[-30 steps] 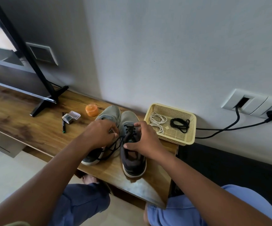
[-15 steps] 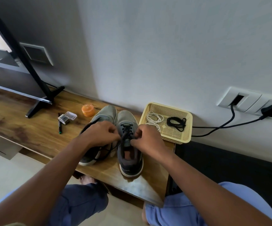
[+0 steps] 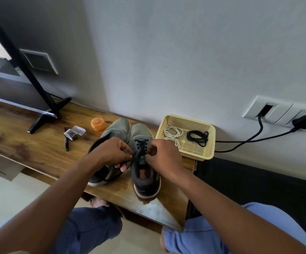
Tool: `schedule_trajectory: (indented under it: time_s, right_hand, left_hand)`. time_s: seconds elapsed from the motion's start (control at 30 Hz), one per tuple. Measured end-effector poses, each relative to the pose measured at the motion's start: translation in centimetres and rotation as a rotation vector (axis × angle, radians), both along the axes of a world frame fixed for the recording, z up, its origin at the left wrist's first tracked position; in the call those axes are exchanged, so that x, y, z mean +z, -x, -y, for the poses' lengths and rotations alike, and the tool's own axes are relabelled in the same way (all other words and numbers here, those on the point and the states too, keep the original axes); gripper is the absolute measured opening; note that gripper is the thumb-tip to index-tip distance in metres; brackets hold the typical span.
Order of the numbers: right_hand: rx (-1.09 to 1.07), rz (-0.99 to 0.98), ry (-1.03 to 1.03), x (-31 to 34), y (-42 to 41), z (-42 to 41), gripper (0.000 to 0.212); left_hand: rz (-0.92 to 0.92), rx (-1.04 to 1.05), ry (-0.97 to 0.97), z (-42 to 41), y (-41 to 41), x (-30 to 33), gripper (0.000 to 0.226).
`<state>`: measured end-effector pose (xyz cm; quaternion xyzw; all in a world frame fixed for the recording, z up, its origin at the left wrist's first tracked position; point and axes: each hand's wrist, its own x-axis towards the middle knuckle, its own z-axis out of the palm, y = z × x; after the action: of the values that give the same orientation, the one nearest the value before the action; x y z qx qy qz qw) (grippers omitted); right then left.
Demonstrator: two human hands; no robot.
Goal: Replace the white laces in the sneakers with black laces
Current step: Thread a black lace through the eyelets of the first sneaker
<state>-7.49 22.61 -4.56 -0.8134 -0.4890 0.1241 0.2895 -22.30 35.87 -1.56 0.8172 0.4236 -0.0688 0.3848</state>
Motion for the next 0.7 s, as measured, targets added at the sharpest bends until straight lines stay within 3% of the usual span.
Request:
schedule_trajectory:
  time_s: [0.43,0.57,0.63,0.7]
  right_hand:
    - [0.018,0.022,0.083,0.5,0.1,0.0,0.014]
    - [-0.002,0.001,0.141,0.9,0.0,-0.2,0.015]
    - [-0.001,-0.029,0.160,0.9,0.1,-0.3,0.017]
    - [0.000,-0.027,0.112,0.7,0.4,-0.3,0.024]
  left_hand:
    - [0.140,0.120,0.045,-0.8,-0.5,-1.4,0.019]
    - [0.235,0.221,-0.163,-2.4,-0.1,-1.3,0.010]
    - [0.359,0.304,-0.249,-3.1,0.2,-0.5,0.005]
    - [0.602,0.362,-0.188,-3.4,0.4,0.6,0.008]
